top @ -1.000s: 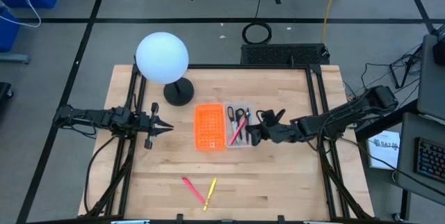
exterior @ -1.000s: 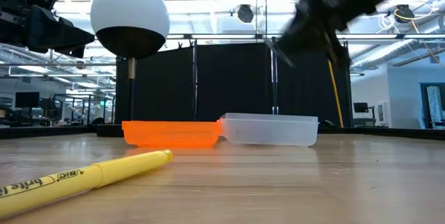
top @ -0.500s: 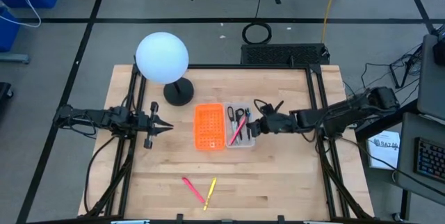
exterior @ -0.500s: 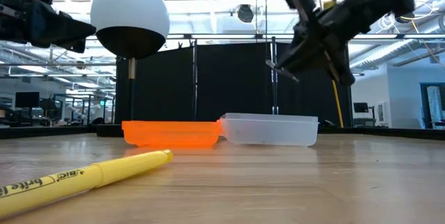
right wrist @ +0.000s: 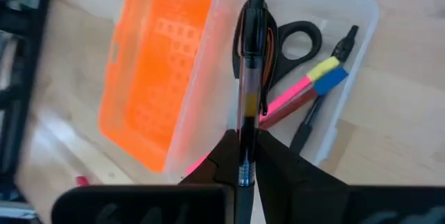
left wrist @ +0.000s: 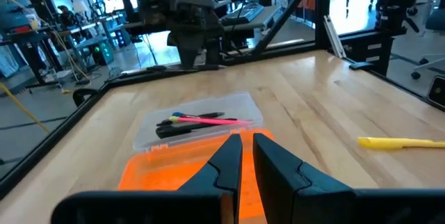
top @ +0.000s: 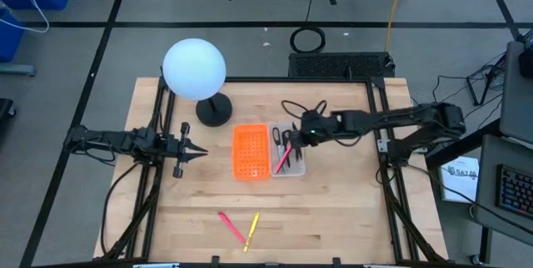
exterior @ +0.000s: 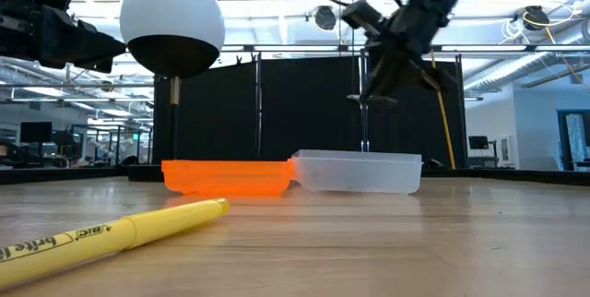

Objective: Pick & place school supplies into a supply box
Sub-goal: Put the black pen into the orange supply box

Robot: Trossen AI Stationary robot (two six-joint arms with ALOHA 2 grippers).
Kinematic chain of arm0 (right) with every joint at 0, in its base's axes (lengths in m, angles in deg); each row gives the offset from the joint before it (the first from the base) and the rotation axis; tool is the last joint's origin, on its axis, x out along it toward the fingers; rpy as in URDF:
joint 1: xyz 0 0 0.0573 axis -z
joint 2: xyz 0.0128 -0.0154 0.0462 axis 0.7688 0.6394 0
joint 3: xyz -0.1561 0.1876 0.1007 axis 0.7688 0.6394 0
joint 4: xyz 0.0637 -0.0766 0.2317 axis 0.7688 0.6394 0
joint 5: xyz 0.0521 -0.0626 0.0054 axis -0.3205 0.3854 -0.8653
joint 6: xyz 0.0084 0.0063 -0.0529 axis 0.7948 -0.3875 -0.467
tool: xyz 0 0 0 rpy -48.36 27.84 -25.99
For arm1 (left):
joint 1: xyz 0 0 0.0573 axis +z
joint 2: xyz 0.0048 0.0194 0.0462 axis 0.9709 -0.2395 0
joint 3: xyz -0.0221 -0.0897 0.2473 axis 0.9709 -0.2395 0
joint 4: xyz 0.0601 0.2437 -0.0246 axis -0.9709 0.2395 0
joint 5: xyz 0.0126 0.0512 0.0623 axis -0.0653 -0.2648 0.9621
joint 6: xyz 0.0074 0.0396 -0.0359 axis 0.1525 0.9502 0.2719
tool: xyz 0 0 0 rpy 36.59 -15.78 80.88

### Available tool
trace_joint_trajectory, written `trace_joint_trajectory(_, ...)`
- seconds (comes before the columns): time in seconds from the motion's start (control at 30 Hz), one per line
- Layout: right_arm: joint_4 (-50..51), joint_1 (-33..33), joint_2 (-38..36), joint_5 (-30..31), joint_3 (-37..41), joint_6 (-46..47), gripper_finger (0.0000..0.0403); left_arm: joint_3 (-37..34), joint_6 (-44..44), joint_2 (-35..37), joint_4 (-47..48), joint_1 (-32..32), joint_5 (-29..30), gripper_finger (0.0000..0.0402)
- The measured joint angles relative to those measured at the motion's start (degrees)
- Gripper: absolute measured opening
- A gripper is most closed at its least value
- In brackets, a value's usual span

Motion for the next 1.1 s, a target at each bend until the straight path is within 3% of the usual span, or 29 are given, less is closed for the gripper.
trace_joint_trajectory(0.2,0.9,0.4,6.8,-2.3,-5.7,-0.2,0.0019,0.0,-0.2,0.0,-0.1,0.0,0.2,0.0047)
trace_joint_trajectory(0.57,-12.3,1.2,17.1,-7.7,-5.7,2.6,0.002,0.0,-1.2,0.0,-0.3,0.0,0.2,0.0047)
trace_joint_trajectory(1.1,-17.2,3.8,23.8,-9.1,-5.7,0.4,0.0021,0.0,-1.5,0.0,-0.3,0.0,-0.3,0.0047)
